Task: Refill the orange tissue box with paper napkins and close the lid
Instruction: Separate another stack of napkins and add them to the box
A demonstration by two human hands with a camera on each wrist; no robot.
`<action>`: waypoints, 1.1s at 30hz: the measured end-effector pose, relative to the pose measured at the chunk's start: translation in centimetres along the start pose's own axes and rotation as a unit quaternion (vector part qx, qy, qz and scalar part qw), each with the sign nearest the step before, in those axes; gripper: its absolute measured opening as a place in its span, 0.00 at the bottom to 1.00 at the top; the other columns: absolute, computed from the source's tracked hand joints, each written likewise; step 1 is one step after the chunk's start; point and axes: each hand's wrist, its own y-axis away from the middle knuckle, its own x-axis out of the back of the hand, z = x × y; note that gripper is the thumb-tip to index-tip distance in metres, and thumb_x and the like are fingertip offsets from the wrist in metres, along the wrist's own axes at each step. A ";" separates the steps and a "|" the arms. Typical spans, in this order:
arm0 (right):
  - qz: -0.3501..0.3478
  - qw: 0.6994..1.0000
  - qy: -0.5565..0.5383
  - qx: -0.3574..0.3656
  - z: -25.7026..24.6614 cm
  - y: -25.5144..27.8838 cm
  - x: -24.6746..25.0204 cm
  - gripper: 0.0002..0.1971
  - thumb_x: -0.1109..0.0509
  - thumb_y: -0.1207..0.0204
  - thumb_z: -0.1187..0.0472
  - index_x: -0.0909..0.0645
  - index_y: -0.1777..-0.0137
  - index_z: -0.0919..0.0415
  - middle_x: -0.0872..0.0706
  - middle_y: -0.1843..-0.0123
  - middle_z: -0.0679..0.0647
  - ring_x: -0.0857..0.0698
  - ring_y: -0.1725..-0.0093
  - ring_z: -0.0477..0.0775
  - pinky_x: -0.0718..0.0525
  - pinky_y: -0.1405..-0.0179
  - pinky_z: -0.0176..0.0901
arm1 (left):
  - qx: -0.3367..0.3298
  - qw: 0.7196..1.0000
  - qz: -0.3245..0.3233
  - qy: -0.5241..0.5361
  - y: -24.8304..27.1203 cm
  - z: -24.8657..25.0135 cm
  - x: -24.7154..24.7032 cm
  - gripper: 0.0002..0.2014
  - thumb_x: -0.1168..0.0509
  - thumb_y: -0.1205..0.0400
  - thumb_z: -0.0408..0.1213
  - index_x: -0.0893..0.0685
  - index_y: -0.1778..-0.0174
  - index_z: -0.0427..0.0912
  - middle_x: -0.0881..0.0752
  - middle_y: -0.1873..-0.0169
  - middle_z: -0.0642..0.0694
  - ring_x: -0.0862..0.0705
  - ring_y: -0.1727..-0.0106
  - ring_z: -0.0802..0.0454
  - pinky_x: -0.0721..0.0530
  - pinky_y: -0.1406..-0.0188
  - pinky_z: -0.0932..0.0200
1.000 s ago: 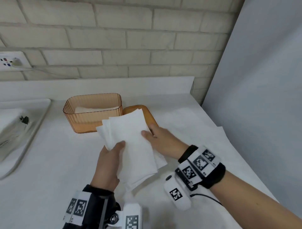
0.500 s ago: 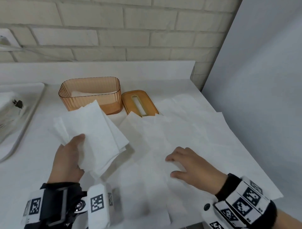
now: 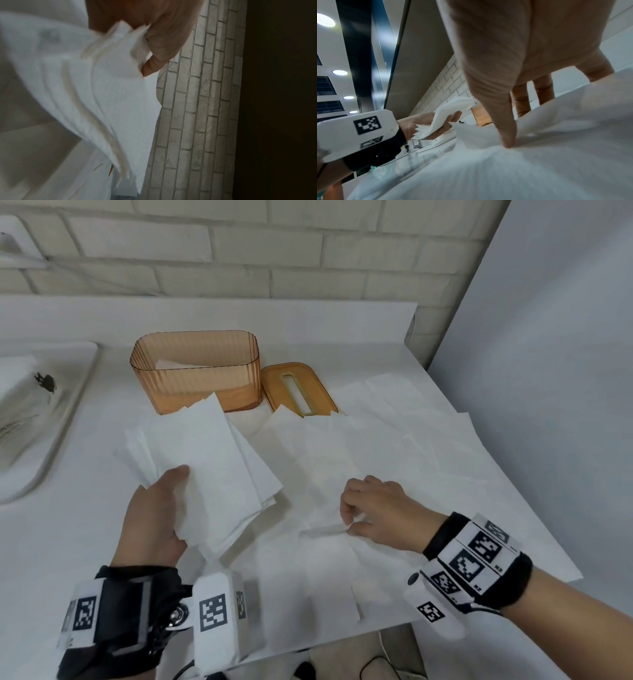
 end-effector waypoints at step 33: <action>-0.079 0.981 0.145 -0.103 3.2 -10.0 6.9 0.05 0.41 0.22 0.63 0.32 0.60 0.57 0.25 0.56 0.52 0.26 0.55 0.54 0.30 0.55 0.40 | -0.026 1.000 0.015 0.000 1.7 3.6 5.5 0.13 0.38 0.17 0.36 0.20 0.36 0.41 0.14 0.56 0.47 0.16 0.59 0.49 0.23 0.65 0.54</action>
